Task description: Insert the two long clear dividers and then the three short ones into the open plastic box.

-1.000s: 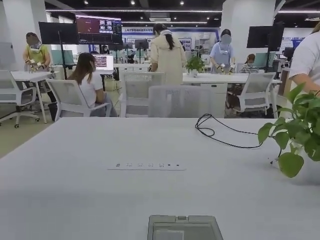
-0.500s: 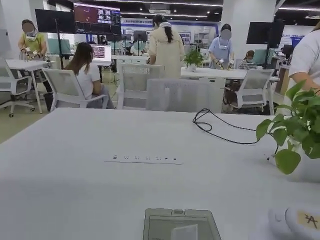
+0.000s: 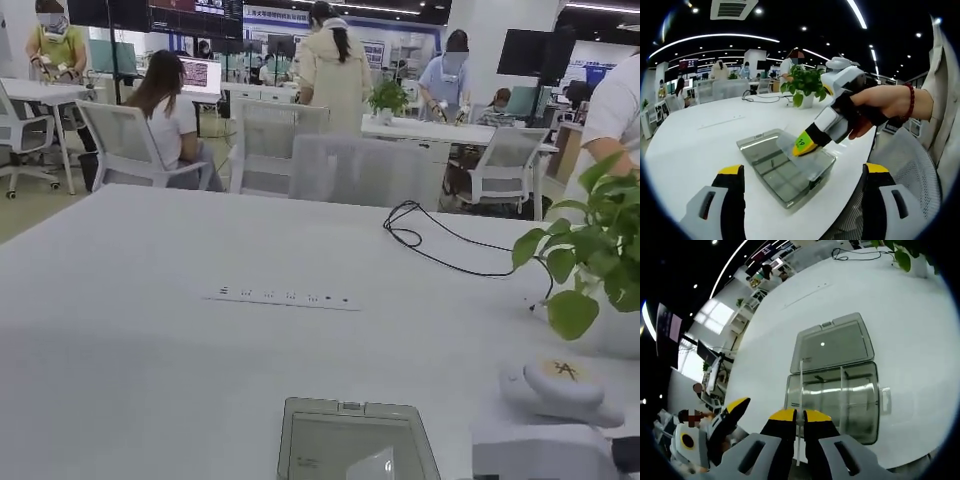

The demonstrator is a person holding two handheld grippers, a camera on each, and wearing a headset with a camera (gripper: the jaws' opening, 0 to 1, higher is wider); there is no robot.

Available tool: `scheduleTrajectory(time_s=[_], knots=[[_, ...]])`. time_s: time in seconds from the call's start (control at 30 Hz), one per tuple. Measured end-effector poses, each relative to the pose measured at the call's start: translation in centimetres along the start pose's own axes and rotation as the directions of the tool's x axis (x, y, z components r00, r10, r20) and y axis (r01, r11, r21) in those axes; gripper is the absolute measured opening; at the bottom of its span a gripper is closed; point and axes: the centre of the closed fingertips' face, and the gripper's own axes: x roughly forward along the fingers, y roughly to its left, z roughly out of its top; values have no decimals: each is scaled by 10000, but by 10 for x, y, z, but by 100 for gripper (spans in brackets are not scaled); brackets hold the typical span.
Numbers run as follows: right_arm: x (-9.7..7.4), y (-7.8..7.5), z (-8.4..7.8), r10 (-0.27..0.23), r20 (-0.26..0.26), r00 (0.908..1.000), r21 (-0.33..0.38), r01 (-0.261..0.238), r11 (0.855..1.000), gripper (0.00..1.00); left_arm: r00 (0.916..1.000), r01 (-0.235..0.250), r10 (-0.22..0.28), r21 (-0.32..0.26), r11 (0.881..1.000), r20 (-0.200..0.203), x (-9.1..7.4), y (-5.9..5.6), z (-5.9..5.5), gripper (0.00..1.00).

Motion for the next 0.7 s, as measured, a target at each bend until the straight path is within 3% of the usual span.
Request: scheduleTrajectory(time_s=[0.23,0.43,0.7], knots=[[9,-6,0,-430,-581,9974,96,436,9990,6,9998,183,-183,16,9998,21,4,2,1,100],[18,-11,-5,-600,-1188,9911,389,650,9971,6,9997,235,-234,31,9997,-26,7,4,-2,100],[27,-16,-8,-642,-1598,9851,623,750,9952,6,9995,260,-263,-142,9996,-184,8,5,-8,99]])
